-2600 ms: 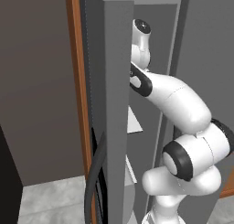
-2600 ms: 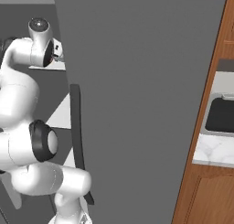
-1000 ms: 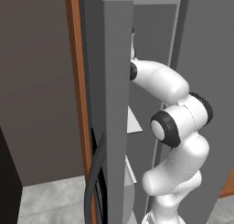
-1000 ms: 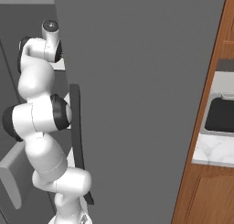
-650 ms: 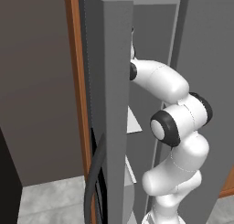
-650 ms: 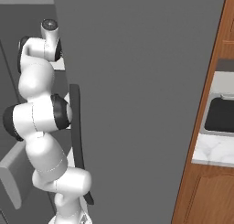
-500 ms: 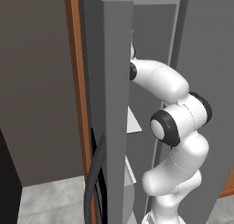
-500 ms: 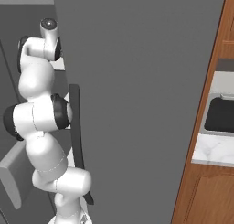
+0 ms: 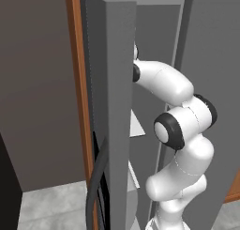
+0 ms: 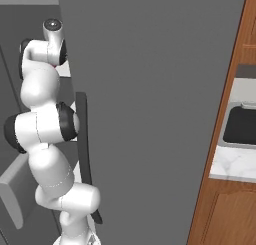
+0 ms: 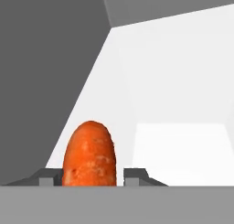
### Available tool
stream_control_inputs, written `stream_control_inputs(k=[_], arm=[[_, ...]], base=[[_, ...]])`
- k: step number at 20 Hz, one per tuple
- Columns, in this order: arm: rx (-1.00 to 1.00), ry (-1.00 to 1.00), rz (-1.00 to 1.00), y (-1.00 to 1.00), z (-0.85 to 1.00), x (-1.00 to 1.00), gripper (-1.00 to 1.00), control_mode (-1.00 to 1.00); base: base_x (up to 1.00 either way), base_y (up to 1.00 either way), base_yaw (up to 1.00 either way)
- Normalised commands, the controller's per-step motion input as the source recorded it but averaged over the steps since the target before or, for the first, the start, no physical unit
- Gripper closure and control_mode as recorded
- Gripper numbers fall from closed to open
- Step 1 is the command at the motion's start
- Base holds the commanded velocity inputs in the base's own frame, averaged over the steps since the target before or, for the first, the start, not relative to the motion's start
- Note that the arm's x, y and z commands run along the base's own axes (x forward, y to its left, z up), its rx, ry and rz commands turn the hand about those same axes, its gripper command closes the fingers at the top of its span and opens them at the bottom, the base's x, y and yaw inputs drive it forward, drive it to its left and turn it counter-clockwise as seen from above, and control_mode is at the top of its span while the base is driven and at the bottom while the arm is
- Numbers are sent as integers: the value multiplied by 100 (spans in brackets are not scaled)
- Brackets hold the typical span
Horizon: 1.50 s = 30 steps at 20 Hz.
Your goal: Take the eggplant and carrot out of the freezer and place them in the tupperware container on the counter. Then put the tupperware containing the vegetables back in the freezer.
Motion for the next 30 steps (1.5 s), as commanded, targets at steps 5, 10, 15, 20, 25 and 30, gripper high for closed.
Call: stream_control_inputs(k=[5, 10, 15, 20, 25, 30], arm=[[0, 0, 3, 48, -62, -23, 100, -100], [-2, 0, 4, 56, -71, -20, 100, -100], [-7, 0, 6, 71, -93, -56, 100, -100], [-15, 0, 3, 71, -100, -38, 100, -100], [-13, 1, 0, 51, -97, -6, 100, -100], [-3, 1, 0, 11, -43, -36, 100, -100]], base=[[0, 0, 0], [0, 0, 0], [0, 0, 0], [0, 0, 0], [0, 0, 0], [0, 0, 0]])
